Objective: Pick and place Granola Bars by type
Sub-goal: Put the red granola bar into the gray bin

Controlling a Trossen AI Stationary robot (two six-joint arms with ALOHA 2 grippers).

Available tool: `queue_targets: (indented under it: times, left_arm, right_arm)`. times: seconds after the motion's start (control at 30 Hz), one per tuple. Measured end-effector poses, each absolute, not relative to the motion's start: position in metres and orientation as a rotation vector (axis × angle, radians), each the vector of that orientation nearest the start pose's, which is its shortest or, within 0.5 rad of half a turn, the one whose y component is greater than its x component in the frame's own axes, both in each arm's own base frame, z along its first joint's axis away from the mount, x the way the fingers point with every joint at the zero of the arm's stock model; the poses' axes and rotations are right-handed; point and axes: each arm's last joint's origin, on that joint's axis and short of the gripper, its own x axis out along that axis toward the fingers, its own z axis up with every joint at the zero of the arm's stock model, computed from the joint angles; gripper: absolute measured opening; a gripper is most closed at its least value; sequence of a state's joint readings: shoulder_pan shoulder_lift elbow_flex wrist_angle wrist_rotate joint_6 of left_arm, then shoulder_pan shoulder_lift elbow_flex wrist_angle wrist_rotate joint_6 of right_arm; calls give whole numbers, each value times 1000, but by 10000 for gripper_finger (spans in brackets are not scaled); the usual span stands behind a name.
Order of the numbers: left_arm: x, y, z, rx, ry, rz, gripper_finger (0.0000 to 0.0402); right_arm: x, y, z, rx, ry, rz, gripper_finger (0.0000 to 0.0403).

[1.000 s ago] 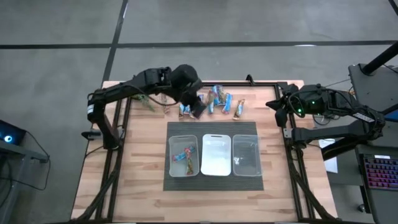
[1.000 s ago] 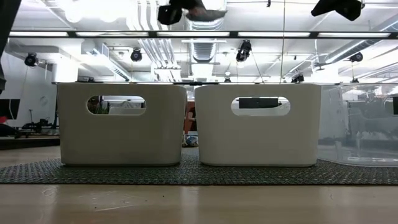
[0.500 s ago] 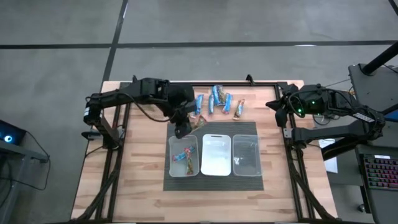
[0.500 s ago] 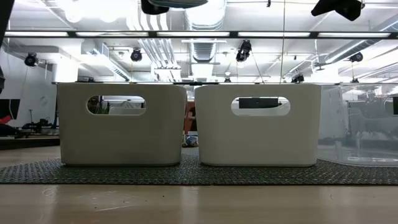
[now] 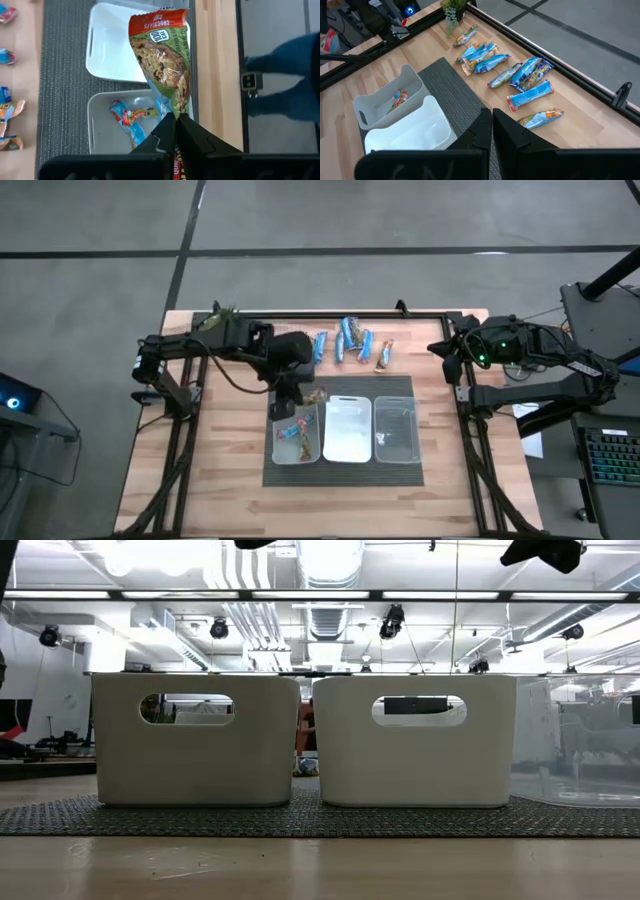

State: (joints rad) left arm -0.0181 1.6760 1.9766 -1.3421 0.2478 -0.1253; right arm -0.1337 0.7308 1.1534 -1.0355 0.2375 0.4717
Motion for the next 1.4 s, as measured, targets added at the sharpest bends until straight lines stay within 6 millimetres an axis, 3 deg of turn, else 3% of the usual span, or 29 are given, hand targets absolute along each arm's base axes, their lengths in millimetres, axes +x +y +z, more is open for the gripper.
queue_targets:
  times: [0.17,0.47,0.77,1.07,1.2,1.4]
  left_arm:
    - [314,-19,391,-217,1143,-197,0]
    - [321,-20,320,-297,1313,-132,0]
    - [321,-21,265,-501,1381,-28,0]
    - [325,-21,259,-628,1351,60,0]
    - [325,-21,259,-839,1353,236,0]
    - [325,-20,259,-1004,1319,437,0]
  right_arm:
    - [101,-20,379,420,526,-497,8]
    - [105,-21,378,422,543,-502,8]
    - [106,-21,377,436,545,-507,8]
    - [106,-21,377,435,548,-508,8]
    - [106,-21,377,436,548,-507,8]
    - [106,-21,377,432,549,-505,8]
